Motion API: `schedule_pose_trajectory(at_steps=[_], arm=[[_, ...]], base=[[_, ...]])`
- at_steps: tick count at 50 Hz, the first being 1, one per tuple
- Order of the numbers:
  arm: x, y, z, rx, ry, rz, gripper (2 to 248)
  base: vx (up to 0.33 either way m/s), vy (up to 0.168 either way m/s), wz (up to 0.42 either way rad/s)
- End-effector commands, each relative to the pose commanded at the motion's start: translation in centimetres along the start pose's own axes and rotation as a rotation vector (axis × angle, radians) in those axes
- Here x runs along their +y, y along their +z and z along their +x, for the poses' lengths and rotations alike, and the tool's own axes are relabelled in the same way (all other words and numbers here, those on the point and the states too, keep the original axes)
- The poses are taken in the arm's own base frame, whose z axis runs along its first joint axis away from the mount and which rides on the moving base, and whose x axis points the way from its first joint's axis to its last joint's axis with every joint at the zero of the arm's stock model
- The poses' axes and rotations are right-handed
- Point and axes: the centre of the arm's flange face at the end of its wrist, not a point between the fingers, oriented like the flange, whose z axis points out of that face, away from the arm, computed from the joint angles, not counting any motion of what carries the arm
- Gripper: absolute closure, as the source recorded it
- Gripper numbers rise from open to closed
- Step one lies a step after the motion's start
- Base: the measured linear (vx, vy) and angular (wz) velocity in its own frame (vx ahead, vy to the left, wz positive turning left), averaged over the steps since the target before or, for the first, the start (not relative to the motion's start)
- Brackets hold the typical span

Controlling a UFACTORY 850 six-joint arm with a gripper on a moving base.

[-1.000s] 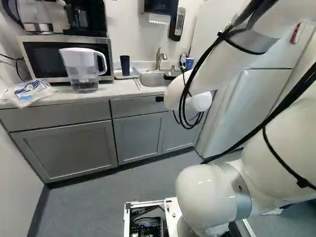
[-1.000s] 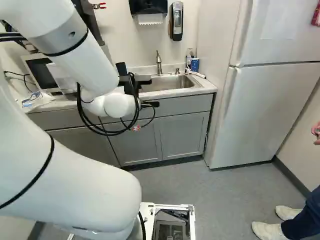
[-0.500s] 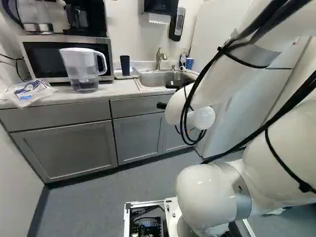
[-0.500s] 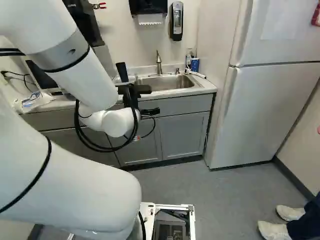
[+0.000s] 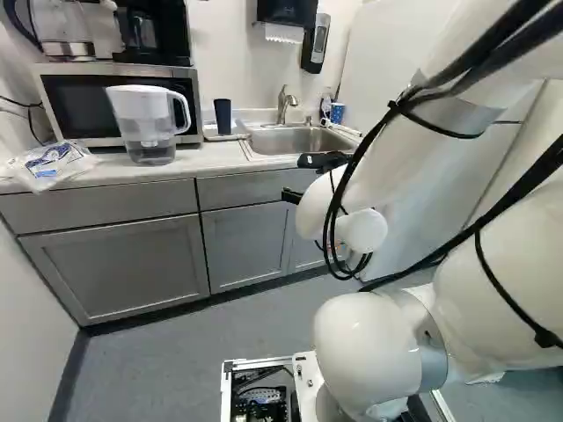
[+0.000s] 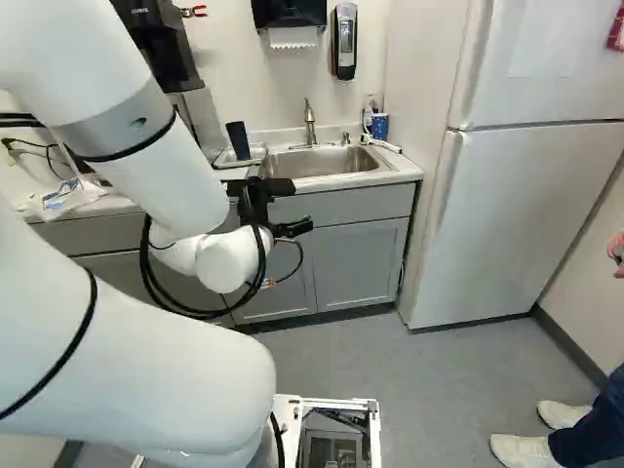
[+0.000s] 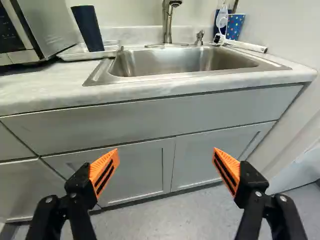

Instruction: Rinse the cup and place it in the tray

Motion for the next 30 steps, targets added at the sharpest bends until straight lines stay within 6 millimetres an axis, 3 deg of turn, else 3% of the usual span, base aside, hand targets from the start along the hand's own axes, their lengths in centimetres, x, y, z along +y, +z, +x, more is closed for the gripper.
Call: schedule_pose_trajectory(at_steps=[30], arm=[[0.07,-0.65,-0.88,0.017,-0.001,-0.006,3]], base=[[0.000,0.000,0.000]])
